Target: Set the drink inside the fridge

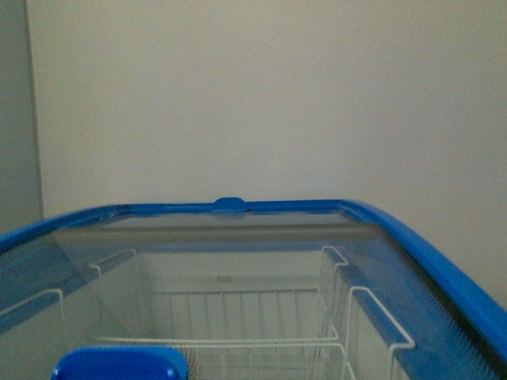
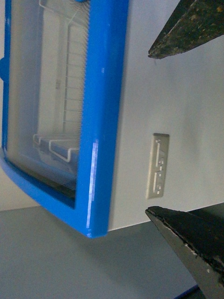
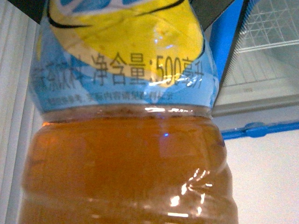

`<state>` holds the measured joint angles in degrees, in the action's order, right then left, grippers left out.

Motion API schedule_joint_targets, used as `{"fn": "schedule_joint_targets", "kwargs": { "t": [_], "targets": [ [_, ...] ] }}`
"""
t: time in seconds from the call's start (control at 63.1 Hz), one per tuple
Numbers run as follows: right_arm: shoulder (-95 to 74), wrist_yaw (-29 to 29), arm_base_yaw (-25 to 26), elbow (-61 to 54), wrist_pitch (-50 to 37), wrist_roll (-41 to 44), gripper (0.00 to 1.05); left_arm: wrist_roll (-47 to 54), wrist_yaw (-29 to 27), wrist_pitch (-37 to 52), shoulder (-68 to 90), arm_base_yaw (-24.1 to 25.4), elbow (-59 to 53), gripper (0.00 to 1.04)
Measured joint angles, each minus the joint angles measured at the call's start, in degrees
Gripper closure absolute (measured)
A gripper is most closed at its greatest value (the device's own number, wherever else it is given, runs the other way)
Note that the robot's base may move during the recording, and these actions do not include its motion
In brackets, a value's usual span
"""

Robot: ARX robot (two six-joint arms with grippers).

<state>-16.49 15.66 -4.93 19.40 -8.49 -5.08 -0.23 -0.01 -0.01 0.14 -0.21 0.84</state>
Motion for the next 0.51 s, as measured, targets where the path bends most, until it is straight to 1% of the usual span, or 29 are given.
{"fn": "schedule_joint_targets", "kwargs": {
  "t": [0.365,0.381,0.444,0.507],
  "targets": [
    [0.0,0.0,0.0,0.0,-0.1,0.0,0.68,0.0,0.1,0.0,0.0,0.0,0.0,0.08],
    [0.0,0.0,0.0,0.0,-0.1,0.0,0.68,-0.3,0.5,-0.1,0.1,0.1,0.0,0.08],
    [0.0,0.0,0.0,0.0,-0.1,0.0,0.68,-4.5,6.0,-2.6,2.6,1.9,1.2,0.08],
    [0.0,0.0,0.0,0.0,-0.1,0.0,0.68,-7.8,10.8,-0.5,8.0,4.2,2.0,0.08]
  ]
}}
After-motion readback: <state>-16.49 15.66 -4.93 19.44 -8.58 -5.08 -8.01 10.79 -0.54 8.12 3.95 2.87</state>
